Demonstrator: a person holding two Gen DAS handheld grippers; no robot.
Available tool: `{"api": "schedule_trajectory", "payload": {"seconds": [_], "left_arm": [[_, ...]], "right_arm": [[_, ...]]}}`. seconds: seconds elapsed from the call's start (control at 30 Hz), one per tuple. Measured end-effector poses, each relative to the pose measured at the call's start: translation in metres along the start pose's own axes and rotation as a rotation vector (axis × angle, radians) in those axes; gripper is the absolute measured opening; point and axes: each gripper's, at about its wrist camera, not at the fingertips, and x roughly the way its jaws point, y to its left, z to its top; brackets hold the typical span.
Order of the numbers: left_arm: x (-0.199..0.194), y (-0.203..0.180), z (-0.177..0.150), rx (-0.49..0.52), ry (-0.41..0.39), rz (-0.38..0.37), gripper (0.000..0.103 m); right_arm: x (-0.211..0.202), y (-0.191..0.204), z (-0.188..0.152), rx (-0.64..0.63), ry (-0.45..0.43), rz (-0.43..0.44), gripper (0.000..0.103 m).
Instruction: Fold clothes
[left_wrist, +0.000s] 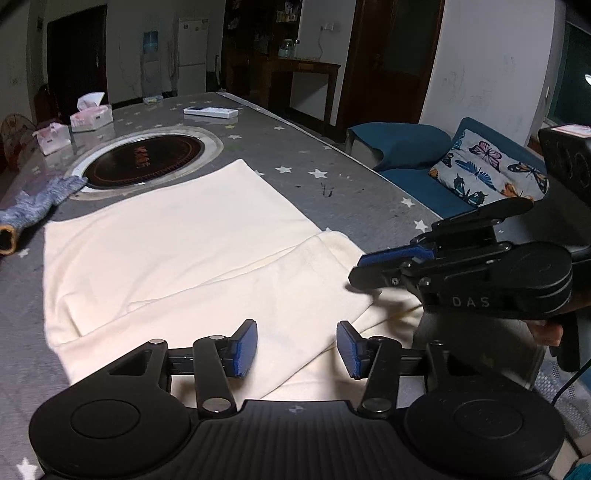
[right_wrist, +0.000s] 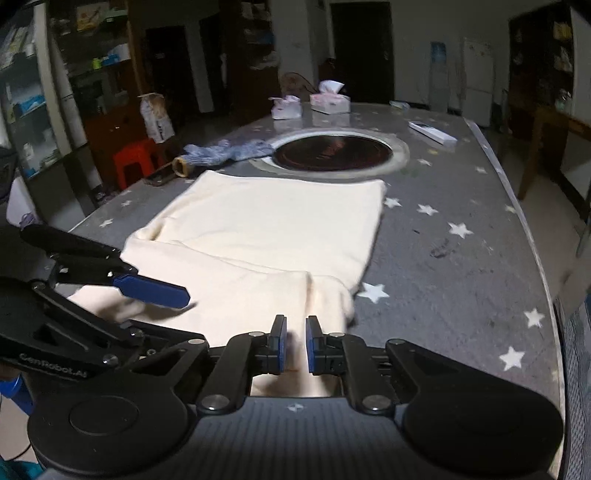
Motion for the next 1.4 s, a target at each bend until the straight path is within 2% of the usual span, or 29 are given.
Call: {"api": "schedule_trajectory", "payload": {"seconds": [0.23,0.53,0.87,0.97,1.03,1.07,1.17,1.4], "left_arm": [[-0.028,0.002,-0.014,0.046,-0.023,0.037,0.057],[-0.069,-0.007,-0.052,0.181,-0.037,0.042,0.063],[-0.056,-0.011,-0.071,0.309,-0.022,0.1,0.061],[-0.051,-0.011,-0.074,0.336,-0.019,0.106,0.045],[-0.049,-0.012,-0.074,0.356,-0.018,0.112,0.031],[-0.048,-0.012,-0.075,0.364,-0.017,0.114,0.019],[-0.051,-0.007,-0.069,0.341,-0.024,0.092,0.006],[-0.056,0.013,-0.046,0.253,-0.054,0.079,0.003]], "right_arm": [[0.008,0.002,-0.006,0.005,0.03,-0.003,0.015],[0.0,0.009,-0.006,-0.038,0.026,-0.027,0.021],[-0.021,0.027,-0.005,-0.158,0.019,-0.01,0.036],[-0.027,0.033,-0.006,-0.201,0.022,-0.007,0.039],[-0.032,0.036,-0.008,-0.235,0.021,-0.007,0.042],[-0.033,0.037,-0.009,-0.251,0.022,-0.009,0.044],[-0.036,0.043,-0.014,-0.325,0.027,-0.015,0.046],[-0.04,0.066,-0.035,-0.525,0.043,0.025,0.051]]}}
